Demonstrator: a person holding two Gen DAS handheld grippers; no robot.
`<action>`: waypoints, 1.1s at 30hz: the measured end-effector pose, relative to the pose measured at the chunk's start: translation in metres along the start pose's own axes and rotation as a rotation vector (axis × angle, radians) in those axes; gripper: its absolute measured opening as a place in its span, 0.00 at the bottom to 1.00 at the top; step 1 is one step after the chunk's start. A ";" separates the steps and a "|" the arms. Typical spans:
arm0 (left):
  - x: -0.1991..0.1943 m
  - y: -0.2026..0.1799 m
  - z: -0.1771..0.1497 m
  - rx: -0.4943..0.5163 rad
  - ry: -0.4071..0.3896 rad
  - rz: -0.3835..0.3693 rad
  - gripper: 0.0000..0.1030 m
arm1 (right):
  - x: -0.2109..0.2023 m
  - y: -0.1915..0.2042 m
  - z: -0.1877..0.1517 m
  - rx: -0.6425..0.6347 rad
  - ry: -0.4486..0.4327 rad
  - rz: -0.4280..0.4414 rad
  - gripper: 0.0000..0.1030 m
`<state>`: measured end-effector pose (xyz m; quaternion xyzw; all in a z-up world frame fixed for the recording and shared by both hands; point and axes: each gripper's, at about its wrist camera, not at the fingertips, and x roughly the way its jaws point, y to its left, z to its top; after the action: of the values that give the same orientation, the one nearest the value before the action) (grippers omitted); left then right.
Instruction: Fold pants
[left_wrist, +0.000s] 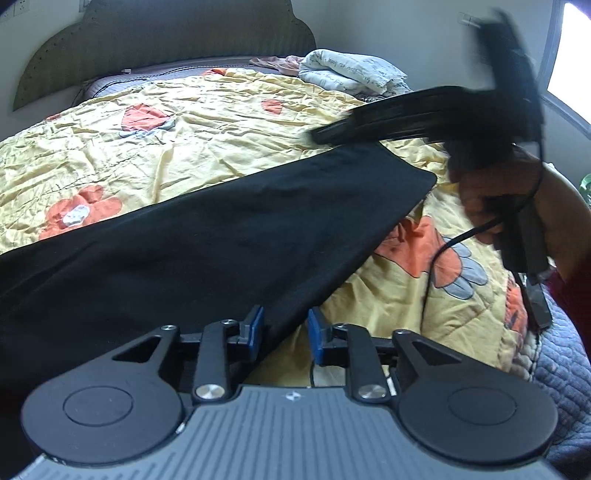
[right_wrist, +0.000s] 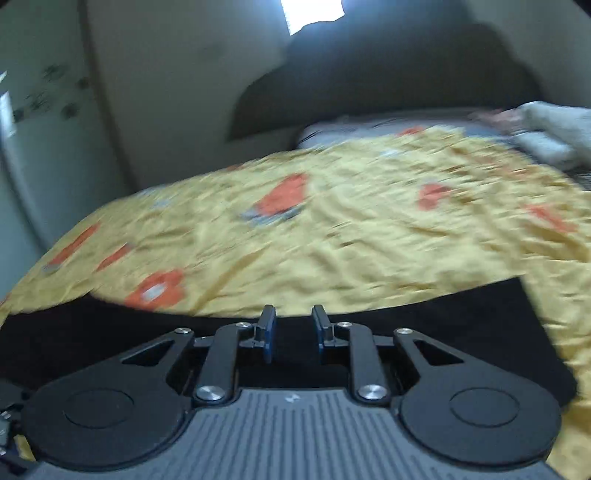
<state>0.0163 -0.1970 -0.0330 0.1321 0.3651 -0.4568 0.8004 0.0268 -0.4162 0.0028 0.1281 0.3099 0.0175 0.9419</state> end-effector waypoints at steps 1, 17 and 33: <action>-0.002 0.000 -0.001 0.000 0.002 -0.004 0.33 | 0.017 0.017 0.000 -0.055 0.072 0.068 0.21; -0.030 0.042 0.018 -0.175 -0.063 0.061 0.67 | 0.090 0.066 -0.001 -0.201 0.242 0.093 0.21; -0.004 0.082 0.018 -0.295 -0.030 0.212 0.69 | 0.026 0.024 -0.015 0.085 -0.027 -0.102 0.33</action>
<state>0.0912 -0.1594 -0.0274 0.0442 0.4003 -0.3133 0.8600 0.0406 -0.3864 -0.0178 0.1520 0.3038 -0.0456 0.9394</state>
